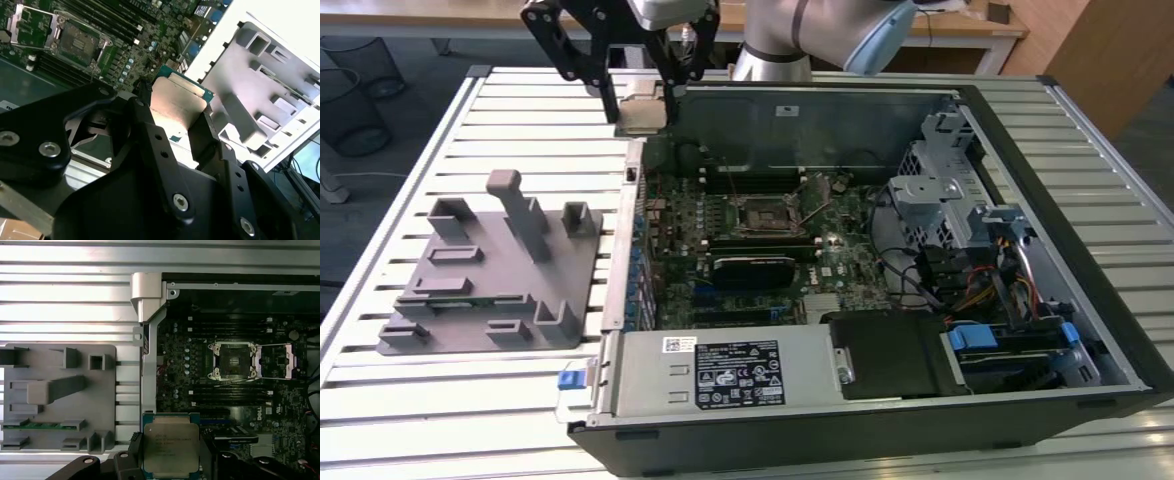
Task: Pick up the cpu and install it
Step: 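Pick up the cpu and move it towards the insertion slot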
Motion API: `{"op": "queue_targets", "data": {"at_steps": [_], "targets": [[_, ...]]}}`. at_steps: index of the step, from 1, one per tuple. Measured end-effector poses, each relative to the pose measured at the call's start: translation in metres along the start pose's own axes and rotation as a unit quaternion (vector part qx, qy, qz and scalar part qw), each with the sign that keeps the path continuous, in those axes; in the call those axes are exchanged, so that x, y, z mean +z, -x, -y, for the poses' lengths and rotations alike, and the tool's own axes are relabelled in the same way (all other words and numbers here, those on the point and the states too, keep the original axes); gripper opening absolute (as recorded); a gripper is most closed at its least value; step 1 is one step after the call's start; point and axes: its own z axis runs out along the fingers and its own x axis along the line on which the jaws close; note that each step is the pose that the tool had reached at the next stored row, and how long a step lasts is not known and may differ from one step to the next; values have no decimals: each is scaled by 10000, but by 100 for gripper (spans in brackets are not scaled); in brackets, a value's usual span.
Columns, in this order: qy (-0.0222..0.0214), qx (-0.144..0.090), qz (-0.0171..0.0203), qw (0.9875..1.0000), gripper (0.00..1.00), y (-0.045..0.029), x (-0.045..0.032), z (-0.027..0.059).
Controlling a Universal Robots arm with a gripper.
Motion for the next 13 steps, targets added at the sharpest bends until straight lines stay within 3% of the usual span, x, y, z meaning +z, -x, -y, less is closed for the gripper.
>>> {"op": "queue_targets", "data": {"at_steps": [13], "targets": [[0, 0, 0, 10000, 54, 203, 3, -2]]}}
